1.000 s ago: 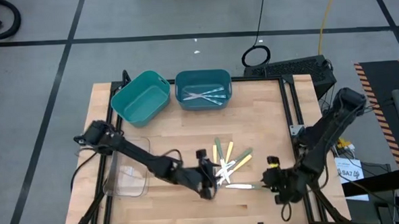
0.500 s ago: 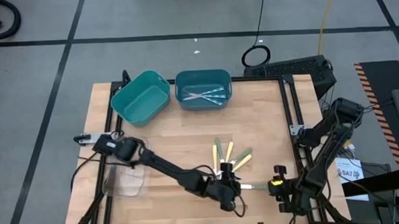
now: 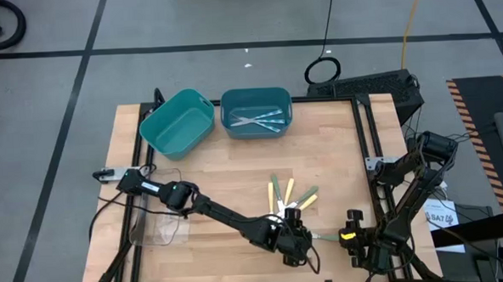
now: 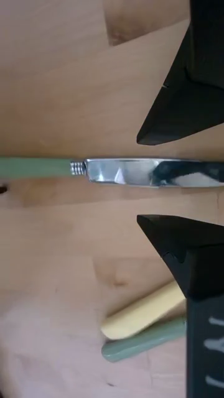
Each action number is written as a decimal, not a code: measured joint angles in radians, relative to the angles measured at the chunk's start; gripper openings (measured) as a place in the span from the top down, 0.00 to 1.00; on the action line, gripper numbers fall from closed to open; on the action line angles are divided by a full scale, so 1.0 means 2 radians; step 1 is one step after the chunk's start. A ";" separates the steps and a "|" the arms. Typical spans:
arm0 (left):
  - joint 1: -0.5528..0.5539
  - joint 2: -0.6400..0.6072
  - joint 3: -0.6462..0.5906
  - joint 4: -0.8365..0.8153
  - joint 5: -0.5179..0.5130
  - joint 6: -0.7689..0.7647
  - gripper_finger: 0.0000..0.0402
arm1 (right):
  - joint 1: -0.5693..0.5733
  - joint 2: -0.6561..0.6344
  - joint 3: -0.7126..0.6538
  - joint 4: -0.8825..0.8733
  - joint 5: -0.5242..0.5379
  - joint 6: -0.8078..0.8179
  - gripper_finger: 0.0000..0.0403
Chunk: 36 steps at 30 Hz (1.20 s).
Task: Sort silverware by color (type)
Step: Put the bottom green table knife into the green bin
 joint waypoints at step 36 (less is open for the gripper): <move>-0.042 -0.123 0.059 -0.223 -0.028 0.021 0.50 | 0.000 0.002 -0.002 0.008 0.011 0.001 0.79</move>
